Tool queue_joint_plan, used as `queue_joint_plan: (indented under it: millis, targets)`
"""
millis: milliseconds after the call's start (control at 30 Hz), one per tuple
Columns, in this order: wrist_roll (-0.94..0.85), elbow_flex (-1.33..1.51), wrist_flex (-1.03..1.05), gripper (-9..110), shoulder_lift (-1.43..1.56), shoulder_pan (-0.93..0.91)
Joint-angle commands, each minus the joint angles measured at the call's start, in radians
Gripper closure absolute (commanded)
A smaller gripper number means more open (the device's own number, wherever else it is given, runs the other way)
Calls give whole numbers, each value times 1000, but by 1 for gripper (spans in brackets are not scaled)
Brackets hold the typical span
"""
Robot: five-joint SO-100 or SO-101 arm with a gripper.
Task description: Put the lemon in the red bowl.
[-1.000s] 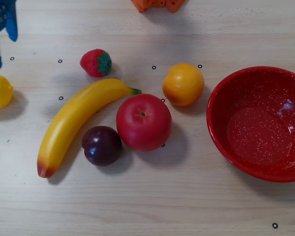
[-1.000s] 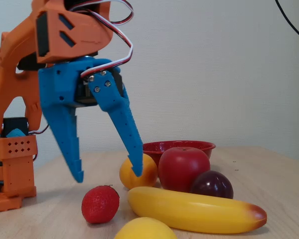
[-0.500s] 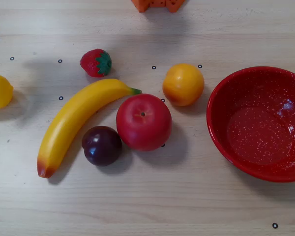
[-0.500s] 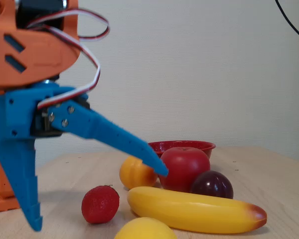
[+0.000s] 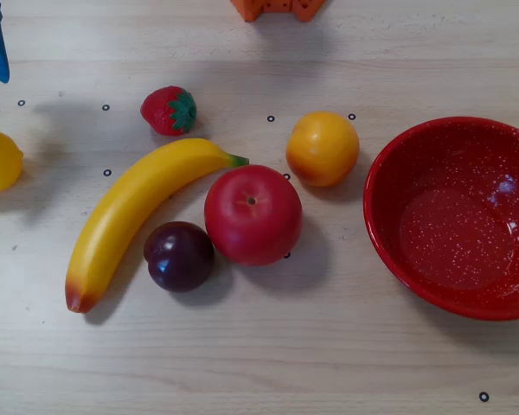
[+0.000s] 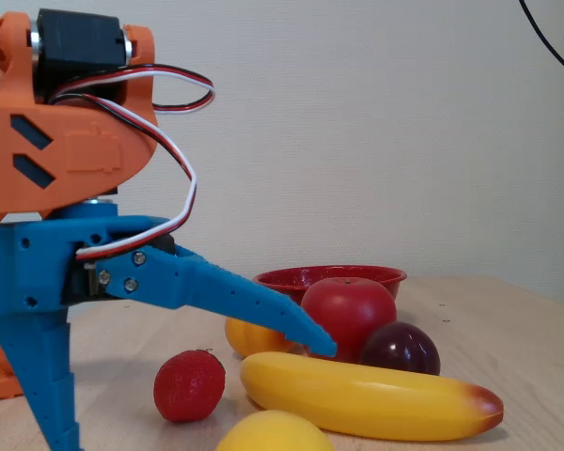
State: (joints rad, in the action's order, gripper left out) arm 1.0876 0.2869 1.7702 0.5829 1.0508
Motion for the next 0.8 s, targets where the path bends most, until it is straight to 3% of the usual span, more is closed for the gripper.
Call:
queue_joint_plan:
  millis: [0,767]
  targets:
    - [-32,-110,-38,36,48,-34]
    - [-132,-213,-106,36,-77,-129]
